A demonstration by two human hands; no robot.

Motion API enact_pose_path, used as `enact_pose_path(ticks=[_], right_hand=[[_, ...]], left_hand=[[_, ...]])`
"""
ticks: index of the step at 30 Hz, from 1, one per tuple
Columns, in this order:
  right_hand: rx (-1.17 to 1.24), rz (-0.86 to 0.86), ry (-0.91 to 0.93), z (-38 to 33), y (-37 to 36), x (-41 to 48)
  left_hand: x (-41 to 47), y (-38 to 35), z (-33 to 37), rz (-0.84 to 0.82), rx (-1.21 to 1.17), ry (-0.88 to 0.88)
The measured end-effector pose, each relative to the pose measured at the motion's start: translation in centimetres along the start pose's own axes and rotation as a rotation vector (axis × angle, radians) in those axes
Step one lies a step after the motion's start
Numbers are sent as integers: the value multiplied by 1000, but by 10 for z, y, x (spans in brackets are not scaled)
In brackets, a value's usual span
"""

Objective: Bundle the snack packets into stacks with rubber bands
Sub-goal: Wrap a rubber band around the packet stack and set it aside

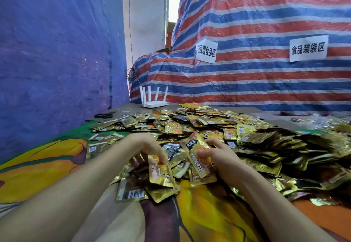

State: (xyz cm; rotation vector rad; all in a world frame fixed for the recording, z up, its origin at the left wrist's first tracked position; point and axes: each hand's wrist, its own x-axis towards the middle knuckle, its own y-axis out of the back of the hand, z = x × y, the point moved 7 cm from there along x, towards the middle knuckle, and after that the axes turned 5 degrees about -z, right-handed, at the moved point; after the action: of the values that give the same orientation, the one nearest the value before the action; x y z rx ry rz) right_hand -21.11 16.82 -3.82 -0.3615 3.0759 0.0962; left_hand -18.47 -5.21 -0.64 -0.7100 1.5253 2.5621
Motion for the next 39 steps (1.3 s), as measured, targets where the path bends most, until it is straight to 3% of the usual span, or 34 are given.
enact_pose_path(ticks=[6, 14, 17, 22, 26, 29, 33, 36, 39], right_hand=[[26, -6, 52, -3, -1, 2], [3, -17, 61, -4, -1, 1], [34, 13, 76, -4, 3, 3], [119, 132, 146, -6, 14, 8], [263, 157, 183, -7, 20, 10], [210, 186, 223, -12, 22, 8], [248, 184, 272, -17, 24, 3], [277, 197, 307, -20, 28, 2], [257, 197, 303, -20, 27, 3]], left_hand=[[-18, -11, -9, -163, 98, 127], [-24, 0, 4, 96, 27, -4], [-28, 19, 8, 201, -181, -108], [-29, 49, 14, 294, -745, -357], [-15, 43, 18, 172, -1152, -520], [-2, 19, 25, 35, -1310, -608], [15, -11, 24, -28, -1594, -658], [18, -20, 28, -85, -1637, -643], [14, -9, 33, -14, -1611, -686]])
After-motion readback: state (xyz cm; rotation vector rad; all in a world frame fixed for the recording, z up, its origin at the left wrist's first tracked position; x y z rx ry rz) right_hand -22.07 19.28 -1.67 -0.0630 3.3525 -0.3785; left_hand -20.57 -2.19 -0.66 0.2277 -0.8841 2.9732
